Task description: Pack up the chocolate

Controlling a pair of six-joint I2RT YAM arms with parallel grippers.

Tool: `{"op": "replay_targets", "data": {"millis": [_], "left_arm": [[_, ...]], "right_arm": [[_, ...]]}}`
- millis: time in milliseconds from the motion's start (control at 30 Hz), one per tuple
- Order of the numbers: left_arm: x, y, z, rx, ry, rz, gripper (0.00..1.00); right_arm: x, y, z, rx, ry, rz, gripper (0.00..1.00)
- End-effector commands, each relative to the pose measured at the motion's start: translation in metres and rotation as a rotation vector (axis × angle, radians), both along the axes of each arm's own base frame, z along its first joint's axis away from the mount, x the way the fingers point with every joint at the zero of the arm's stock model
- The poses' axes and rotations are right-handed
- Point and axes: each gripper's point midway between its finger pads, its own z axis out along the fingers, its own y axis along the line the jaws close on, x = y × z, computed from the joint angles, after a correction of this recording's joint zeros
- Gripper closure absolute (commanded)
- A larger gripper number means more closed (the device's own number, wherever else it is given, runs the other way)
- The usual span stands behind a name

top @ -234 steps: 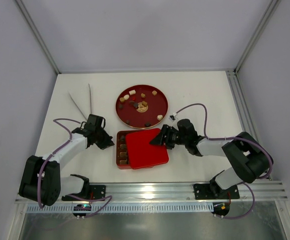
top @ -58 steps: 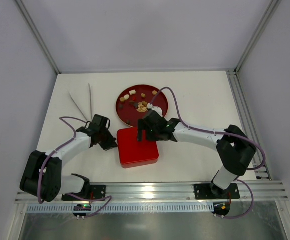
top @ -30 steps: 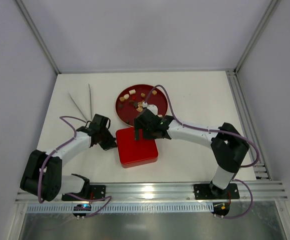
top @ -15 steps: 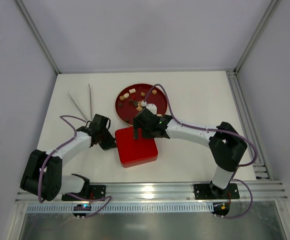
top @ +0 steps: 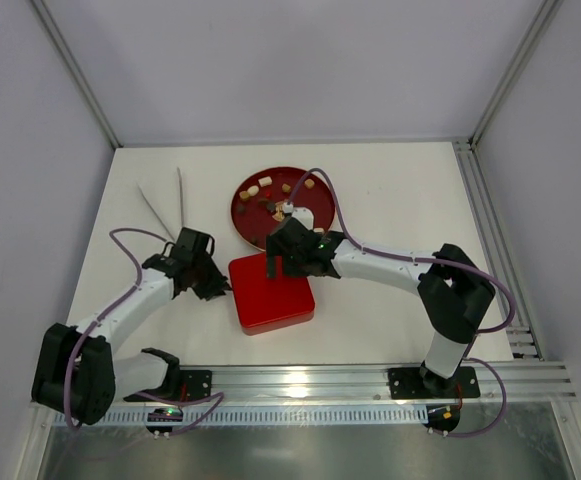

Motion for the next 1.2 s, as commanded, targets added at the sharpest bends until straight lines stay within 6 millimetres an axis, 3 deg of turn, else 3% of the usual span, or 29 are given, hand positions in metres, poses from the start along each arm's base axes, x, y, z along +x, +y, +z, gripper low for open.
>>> {"op": "replay_targets", "data": {"millis": [0,200,400,1167], "left_arm": [[0.014,-0.008,0.032,-0.048,-0.085,-0.019,0.76],[0.011,0.000,0.044,-0.027,-0.111,-0.007,0.75],[0.011,-0.007,0.054,-0.062,-0.131,-0.037,0.73],[-0.037,0.017,-0.027,0.050,0.089,-0.008,0.81]], "right_arm": [[-0.018,0.001,-0.021,-0.040,0.045,0.042,0.00],[-0.017,0.001,-0.022,-0.040,0.043,0.044,0.00],[-0.018,0.001,-0.024,-0.040,0.046,0.043,0.00],[-0.025,-0.011,-0.024,-0.052,0.047,0.037,0.00]]}}
